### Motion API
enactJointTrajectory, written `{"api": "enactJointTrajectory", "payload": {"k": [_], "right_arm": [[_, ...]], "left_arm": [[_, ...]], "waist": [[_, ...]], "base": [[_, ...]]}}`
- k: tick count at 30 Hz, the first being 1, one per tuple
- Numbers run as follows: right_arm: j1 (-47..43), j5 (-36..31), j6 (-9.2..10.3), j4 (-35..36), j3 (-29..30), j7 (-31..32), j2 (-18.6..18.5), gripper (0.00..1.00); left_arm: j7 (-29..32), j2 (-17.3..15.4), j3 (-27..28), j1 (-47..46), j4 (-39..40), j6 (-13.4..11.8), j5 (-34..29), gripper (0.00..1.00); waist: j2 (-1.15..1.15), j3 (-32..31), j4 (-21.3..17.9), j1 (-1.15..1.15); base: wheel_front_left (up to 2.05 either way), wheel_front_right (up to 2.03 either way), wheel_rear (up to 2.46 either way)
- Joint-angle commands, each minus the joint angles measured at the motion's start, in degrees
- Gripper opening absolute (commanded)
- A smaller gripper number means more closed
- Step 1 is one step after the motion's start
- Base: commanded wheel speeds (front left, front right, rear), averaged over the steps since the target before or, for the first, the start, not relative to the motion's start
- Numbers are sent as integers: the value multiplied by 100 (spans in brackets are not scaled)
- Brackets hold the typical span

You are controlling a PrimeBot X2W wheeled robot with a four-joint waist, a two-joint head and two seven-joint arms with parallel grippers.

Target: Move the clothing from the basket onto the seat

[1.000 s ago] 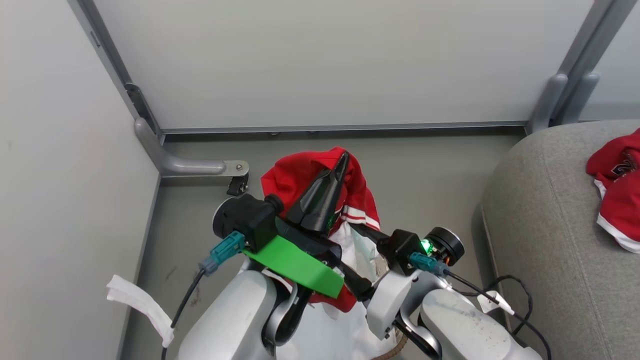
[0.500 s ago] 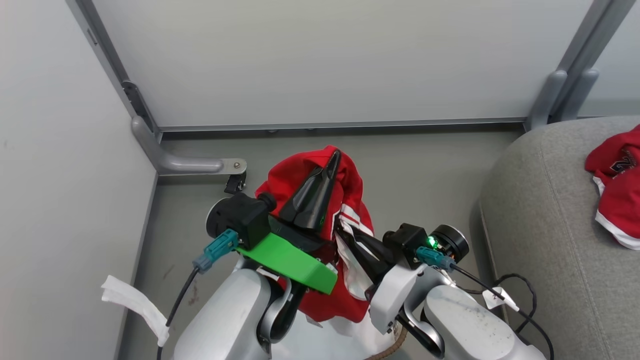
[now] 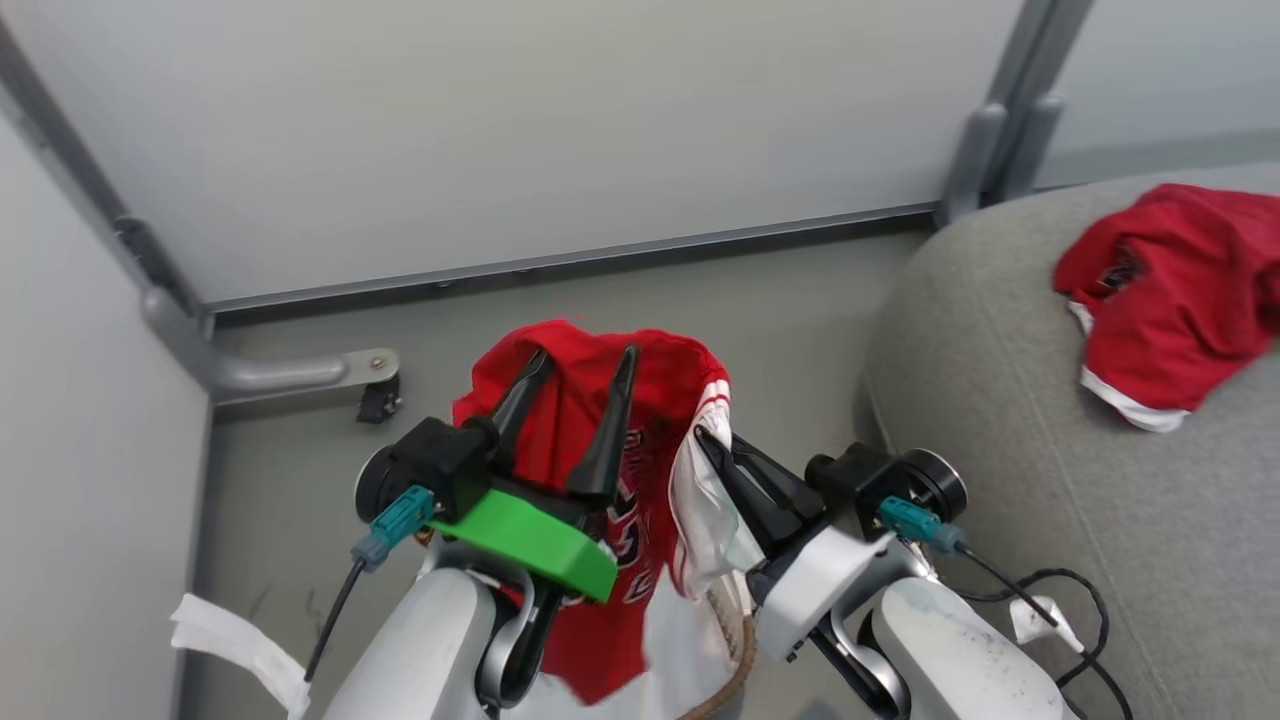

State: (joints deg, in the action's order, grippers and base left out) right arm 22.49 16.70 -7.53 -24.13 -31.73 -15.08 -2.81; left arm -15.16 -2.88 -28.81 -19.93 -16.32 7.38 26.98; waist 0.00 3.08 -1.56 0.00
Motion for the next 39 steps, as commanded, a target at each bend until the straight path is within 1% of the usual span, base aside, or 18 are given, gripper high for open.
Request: {"api": "enactJointTrajectory", "payload": {"k": [1,10,19,21,27,30,33,34,37,39], "right_arm": [[-121,-24,8,95,74,-14,-20,0],[-424,-131,8,705,374,-14,-19,0],[-561,-102,8,1182,509,-14,-19,0],[-606,-136,8,1311,649,-14,-21,0],[-666,-392,8,1748,1071,-14,-13,0],[-449,-620,8,2052,1317,-14,-14,0],[-69,-1026,8,2216,1518,-14,-18,0],[84,-1135,7,2236,1566,-14,-70,0],[709,-1389,8,2237,1664,-14,-390,0],[1279,-1482,8,2146,1687,-14,-728,0]], "left_arm": [[2,-15,53,112,-29,11,-100,100],[3,-109,415,440,-130,11,-224,100],[3,-167,674,621,-162,11,-345,100],[3,-157,635,599,-164,11,-366,100],[3,-231,420,334,-250,11,-326,100],[3,-275,341,250,-262,11,-319,100],[3,-312,280,194,-232,11,-327,100],[3,-324,266,175,-216,11,-336,100],[3,-362,256,147,-158,11,-342,100],[3,-400,293,145,-104,11,-361,100]], "waist": [[0,-1,-559,0],[0,72,-1774,0],[0,182,-2734,0],[0,240,-2831,0],[0,447,-2939,0],[0,553,-2962,0],[0,661,-2968,0],[0,699,-2967,0],[0,816,-2954,0],[0,928,-2932,0]], "base": [[0,0,0],[0,0,0],[0,0,0],[0,0,0],[0,0,0],[0,0,0],[0,0,0],[0,0,0],[0,0,0],[0,0,0]]}}
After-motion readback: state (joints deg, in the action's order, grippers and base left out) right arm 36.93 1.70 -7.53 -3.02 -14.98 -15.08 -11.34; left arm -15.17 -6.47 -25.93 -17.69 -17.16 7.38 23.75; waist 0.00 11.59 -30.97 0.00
